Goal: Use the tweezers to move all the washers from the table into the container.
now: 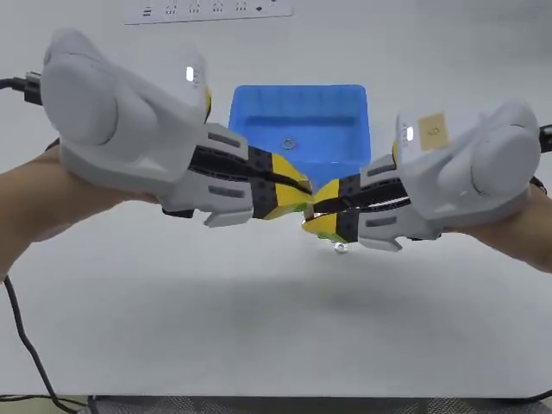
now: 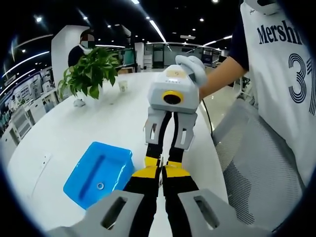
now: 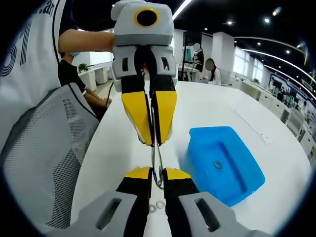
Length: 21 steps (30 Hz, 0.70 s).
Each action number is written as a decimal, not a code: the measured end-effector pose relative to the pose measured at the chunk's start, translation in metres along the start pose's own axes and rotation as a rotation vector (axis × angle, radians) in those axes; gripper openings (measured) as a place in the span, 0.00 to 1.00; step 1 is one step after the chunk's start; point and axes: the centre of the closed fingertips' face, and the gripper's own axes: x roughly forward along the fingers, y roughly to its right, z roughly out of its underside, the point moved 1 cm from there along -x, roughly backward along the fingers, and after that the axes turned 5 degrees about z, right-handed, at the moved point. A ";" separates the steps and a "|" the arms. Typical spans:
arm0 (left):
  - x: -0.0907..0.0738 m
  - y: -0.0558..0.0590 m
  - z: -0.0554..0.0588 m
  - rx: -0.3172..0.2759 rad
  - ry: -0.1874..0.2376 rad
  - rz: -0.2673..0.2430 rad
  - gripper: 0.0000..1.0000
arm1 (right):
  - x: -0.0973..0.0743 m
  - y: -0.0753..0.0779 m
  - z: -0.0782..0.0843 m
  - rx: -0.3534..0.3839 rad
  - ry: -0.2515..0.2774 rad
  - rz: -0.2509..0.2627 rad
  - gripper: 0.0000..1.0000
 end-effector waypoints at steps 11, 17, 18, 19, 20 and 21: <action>-0.022 -0.010 -0.021 0.051 0.021 -0.025 0.06 | -0.008 0.015 -0.026 -0.043 0.035 0.044 0.10; -0.030 -0.019 -0.030 0.087 0.021 -0.031 0.06 | -0.009 0.028 -0.036 -0.070 0.043 0.064 0.10; -0.032 -0.022 -0.032 0.095 0.021 -0.036 0.06 | -0.009 0.030 -0.038 -0.073 0.045 0.068 0.10; -0.033 -0.024 -0.033 0.096 0.022 -0.038 0.06 | -0.010 0.033 -0.040 -0.079 0.046 0.072 0.10; -0.033 -0.026 -0.034 0.099 0.024 -0.039 0.06 | -0.010 0.036 -0.042 -0.084 0.046 0.074 0.10; -0.035 -0.030 -0.035 0.107 0.027 -0.045 0.06 | -0.010 0.038 -0.043 -0.087 0.046 0.078 0.10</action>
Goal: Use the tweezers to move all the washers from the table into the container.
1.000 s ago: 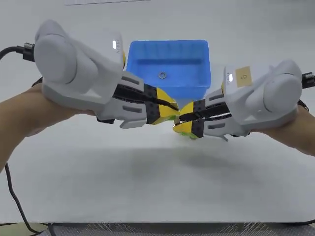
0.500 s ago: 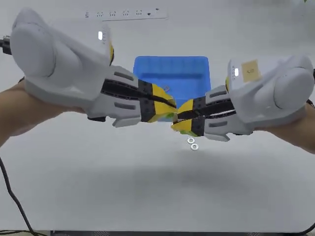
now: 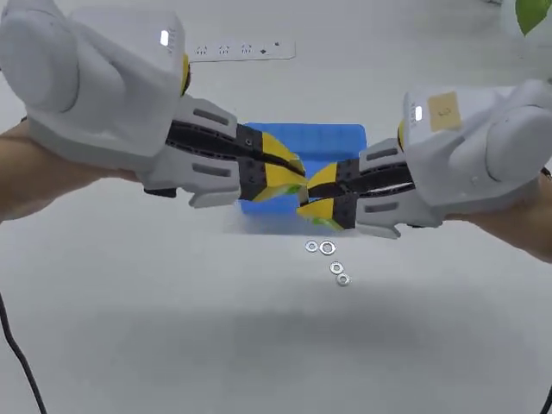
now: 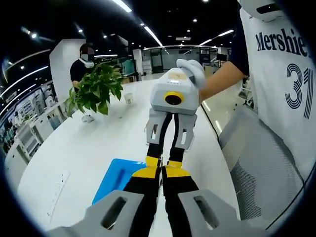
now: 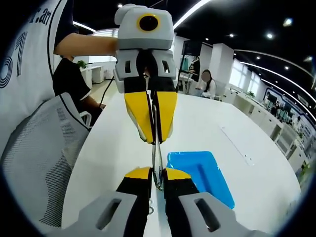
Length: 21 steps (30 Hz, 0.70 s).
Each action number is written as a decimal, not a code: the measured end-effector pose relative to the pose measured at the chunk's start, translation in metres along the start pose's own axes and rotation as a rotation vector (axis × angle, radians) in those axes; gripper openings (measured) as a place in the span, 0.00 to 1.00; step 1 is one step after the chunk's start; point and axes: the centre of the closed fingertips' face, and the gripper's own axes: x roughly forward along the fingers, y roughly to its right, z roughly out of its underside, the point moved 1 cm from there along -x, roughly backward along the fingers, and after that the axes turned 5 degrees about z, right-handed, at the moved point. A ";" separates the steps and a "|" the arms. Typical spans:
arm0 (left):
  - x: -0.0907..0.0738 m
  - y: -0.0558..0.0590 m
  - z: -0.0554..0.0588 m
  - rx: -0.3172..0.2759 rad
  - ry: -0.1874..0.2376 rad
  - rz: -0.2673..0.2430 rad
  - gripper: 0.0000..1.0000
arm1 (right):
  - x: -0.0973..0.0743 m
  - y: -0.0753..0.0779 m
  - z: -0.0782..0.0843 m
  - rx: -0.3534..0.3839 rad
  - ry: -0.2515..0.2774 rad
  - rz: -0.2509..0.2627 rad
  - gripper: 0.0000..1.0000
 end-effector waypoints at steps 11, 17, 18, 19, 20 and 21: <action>0.004 -0.040 -0.003 0.027 0.019 -0.023 0.06 | 0.005 0.044 0.000 -0.006 0.007 0.055 0.10; 0.017 -0.055 0.010 0.006 0.023 -0.018 0.06 | 0.014 0.058 0.017 0.003 -0.021 0.057 0.10; 0.021 -0.056 0.014 0.006 0.016 -0.014 0.06 | 0.016 0.059 0.023 0.004 -0.028 0.052 0.10; 0.024 -0.058 0.018 0.002 0.010 -0.008 0.06 | 0.018 0.060 0.026 0.007 -0.032 0.049 0.10; 0.026 -0.059 0.020 0.001 0.006 -0.006 0.06 | 0.020 0.060 0.029 0.013 -0.036 0.044 0.10; 0.028 -0.060 0.023 -0.002 0.001 -0.003 0.06 | 0.023 0.061 0.033 0.012 -0.044 0.041 0.10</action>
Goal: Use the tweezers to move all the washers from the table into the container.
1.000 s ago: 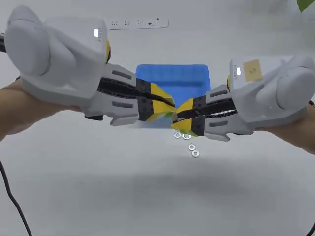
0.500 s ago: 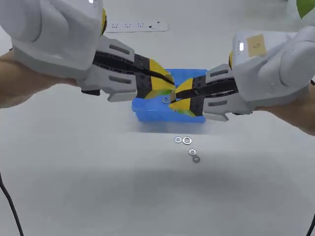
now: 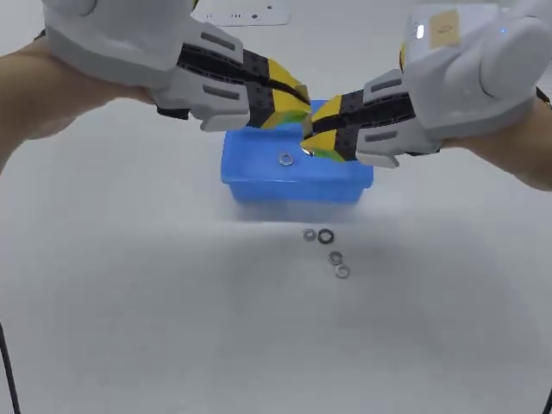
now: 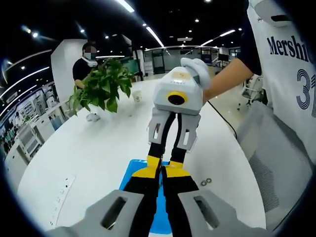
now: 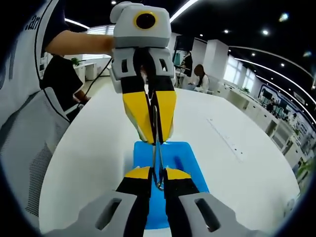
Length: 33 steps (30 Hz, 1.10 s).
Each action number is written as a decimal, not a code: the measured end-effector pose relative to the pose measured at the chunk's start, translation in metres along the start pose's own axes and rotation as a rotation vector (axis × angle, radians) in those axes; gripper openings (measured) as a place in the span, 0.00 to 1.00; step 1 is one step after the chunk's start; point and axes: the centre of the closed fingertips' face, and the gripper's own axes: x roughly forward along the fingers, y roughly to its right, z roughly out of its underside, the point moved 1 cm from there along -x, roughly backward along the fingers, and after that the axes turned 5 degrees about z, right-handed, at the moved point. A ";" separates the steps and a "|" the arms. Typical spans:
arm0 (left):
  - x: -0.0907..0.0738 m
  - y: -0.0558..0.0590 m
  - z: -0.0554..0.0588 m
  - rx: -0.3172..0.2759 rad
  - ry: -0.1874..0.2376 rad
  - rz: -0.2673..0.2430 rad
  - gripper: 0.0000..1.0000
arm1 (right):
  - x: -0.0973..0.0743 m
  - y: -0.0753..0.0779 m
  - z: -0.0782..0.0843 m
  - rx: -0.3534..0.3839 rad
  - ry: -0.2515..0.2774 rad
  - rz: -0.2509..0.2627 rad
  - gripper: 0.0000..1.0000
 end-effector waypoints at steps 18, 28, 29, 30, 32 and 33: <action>0.023 -0.018 0.041 -0.059 -0.048 0.021 0.06 | 0.029 0.005 0.041 0.075 -0.041 -0.045 0.10; 0.022 -0.019 0.043 -0.042 -0.065 0.019 0.07 | 0.028 0.003 0.040 0.097 -0.043 -0.046 0.11; 0.022 -0.018 0.044 -0.037 -0.069 0.021 0.06 | 0.028 0.003 0.040 0.096 -0.045 -0.047 0.12; 0.022 -0.017 0.044 -0.034 -0.074 0.023 0.06 | 0.028 0.003 0.040 0.093 -0.048 -0.049 0.12; 0.022 -0.015 0.043 -0.023 -0.079 0.022 0.06 | 0.026 0.002 0.039 0.081 -0.051 -0.047 0.12; 0.021 -0.015 0.042 -0.023 -0.076 0.022 0.06 | 0.025 0.001 0.038 0.079 -0.049 -0.047 0.12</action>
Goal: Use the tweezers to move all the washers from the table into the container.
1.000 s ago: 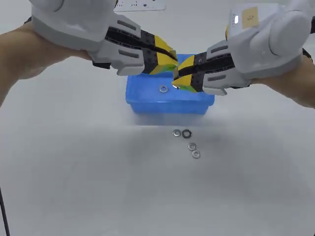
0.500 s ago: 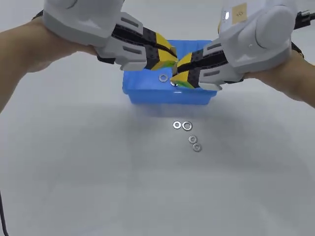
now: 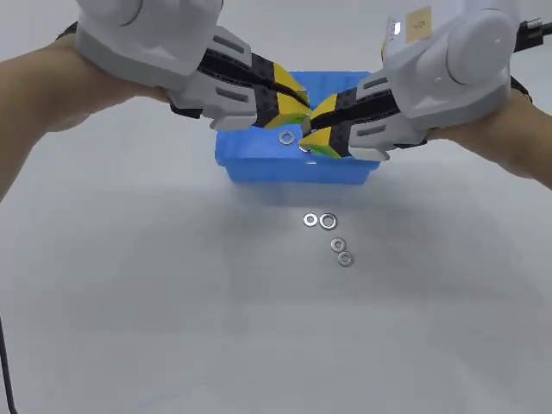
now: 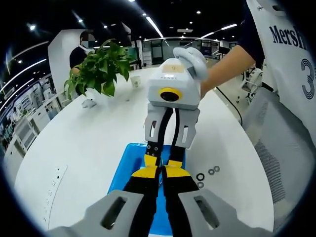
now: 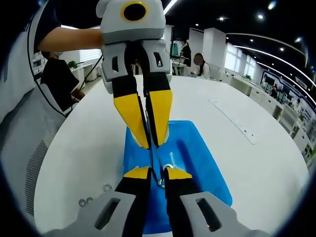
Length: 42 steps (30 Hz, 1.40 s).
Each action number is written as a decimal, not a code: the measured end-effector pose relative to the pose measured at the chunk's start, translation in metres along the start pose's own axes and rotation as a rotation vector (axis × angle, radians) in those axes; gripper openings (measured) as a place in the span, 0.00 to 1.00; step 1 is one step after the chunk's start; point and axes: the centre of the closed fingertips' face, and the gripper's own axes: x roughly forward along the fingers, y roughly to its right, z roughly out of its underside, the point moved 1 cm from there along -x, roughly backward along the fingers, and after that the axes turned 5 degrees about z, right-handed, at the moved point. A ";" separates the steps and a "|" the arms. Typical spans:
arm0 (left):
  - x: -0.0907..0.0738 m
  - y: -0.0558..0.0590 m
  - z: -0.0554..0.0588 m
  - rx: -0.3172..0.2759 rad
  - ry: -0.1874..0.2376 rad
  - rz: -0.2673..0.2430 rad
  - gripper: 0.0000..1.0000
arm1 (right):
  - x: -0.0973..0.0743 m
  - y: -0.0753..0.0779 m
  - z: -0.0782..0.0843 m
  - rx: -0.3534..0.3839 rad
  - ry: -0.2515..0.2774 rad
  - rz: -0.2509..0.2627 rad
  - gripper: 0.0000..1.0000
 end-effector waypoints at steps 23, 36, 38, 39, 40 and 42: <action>-0.024 0.038 -0.044 0.029 0.049 -0.005 0.06 | -0.038 -0.023 -0.036 -0.030 0.088 0.029 0.12; -0.031 0.063 -0.053 0.039 0.049 -0.017 0.06 | -0.057 -0.054 -0.049 -0.047 0.103 0.037 0.12; -0.031 0.070 -0.054 0.040 0.049 -0.014 0.06 | -0.058 -0.059 -0.048 -0.052 0.102 0.036 0.12; -0.030 0.072 -0.054 0.039 0.050 -0.014 0.06 | -0.059 -0.062 -0.048 -0.053 0.100 0.035 0.12; -0.030 0.074 -0.053 0.037 0.051 -0.013 0.06 | -0.060 -0.064 -0.047 -0.054 0.097 0.033 0.12; -0.028 0.079 -0.052 0.031 0.054 -0.010 0.06 | -0.060 -0.069 -0.045 -0.059 0.089 0.029 0.12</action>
